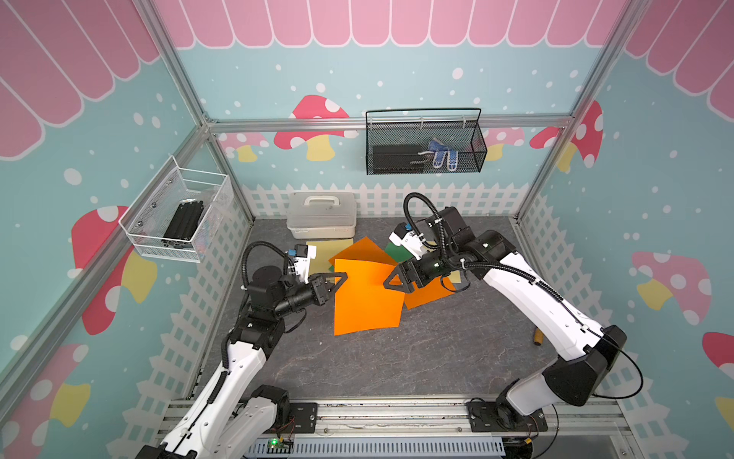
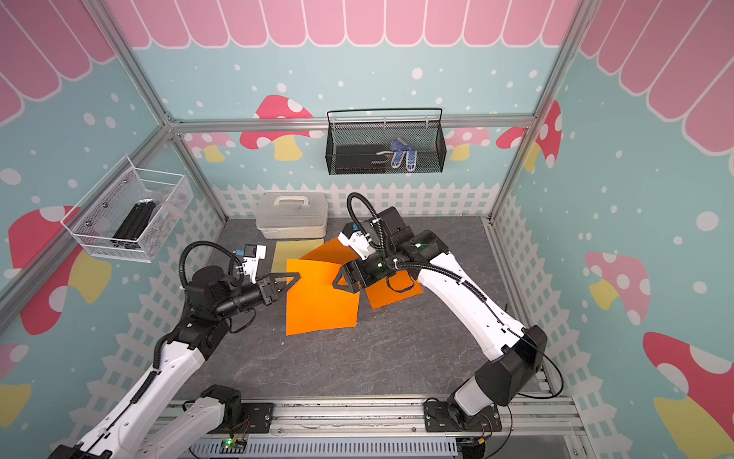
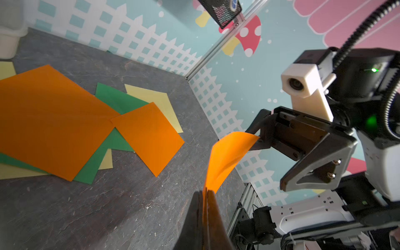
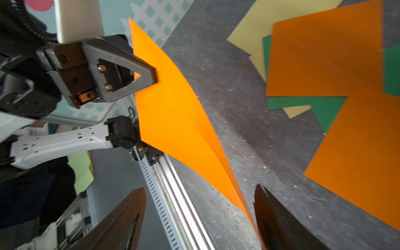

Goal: Sort the scattered colored papers by color
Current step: Pick up the colored paper from the center of the board, then place the colored paper at the center of the board.

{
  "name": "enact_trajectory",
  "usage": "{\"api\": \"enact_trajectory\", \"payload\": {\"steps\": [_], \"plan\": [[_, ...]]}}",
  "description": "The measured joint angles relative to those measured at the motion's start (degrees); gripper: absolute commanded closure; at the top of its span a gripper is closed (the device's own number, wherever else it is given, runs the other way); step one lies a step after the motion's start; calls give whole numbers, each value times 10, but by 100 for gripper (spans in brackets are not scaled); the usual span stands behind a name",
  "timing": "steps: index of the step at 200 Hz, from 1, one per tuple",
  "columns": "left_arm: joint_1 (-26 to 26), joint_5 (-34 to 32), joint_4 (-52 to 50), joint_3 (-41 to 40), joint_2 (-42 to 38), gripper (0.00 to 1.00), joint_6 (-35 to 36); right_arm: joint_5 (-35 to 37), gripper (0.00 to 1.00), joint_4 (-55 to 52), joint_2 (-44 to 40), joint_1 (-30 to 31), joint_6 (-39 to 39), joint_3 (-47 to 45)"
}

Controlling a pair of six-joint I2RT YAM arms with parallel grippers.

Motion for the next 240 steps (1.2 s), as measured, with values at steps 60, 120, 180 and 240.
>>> {"api": "enact_trajectory", "payload": {"steps": [60, 120, 180, 240], "plan": [[44, -94, -244, 83, 129, 100, 61, 98, 18, 7, -27, -53, 7, -71], [47, -190, -448, 196, 283, 100, 129, 96, 18, 57, -82, -87, 28, -144], [53, -330, -584, 290, 360, 100, 184, 73, 18, 99, -107, -92, 45, -186], [85, -411, -606, 281, 398, 100, 188, 53, 18, 126, -121, -94, 56, -204]]}}
